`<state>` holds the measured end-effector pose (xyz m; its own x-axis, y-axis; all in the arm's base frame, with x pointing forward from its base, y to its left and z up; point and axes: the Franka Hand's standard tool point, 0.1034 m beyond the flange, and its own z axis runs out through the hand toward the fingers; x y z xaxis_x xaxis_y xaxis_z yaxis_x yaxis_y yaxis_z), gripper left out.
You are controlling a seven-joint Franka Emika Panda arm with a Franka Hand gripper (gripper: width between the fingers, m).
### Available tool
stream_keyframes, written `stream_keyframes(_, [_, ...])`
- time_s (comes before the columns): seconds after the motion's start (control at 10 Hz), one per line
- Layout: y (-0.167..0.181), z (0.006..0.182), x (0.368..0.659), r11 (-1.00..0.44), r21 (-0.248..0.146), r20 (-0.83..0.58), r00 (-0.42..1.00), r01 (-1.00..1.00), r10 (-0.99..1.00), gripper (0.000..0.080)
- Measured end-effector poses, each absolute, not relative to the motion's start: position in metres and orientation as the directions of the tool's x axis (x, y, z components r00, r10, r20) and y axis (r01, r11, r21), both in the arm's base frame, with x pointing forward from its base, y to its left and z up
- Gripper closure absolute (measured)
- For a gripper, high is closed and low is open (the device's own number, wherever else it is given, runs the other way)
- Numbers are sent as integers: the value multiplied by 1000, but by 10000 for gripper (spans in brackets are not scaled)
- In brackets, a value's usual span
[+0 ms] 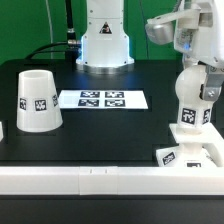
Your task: Assemble lamp
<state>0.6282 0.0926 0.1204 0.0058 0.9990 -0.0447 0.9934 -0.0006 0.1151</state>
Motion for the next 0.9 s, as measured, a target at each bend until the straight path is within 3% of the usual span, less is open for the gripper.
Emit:
stream_keyframes(0.1, [91, 121, 628, -1, 115, -45, 6, 993, 999, 198])
stream_keyframes(0.2, [91, 120, 628, -5, 116, -45, 11, 993, 999, 223])
stream_keyframes(0.6, [91, 120, 628, -53, 117, -40, 58, 992, 998, 223])
stream_keyframes(0.7, [91, 120, 628, -123, 118, -29, 127, 985, 991, 223])
stream_keyframes(0.9, [92, 119, 627, -421, 113, 5, 423, 900, 906, 223])
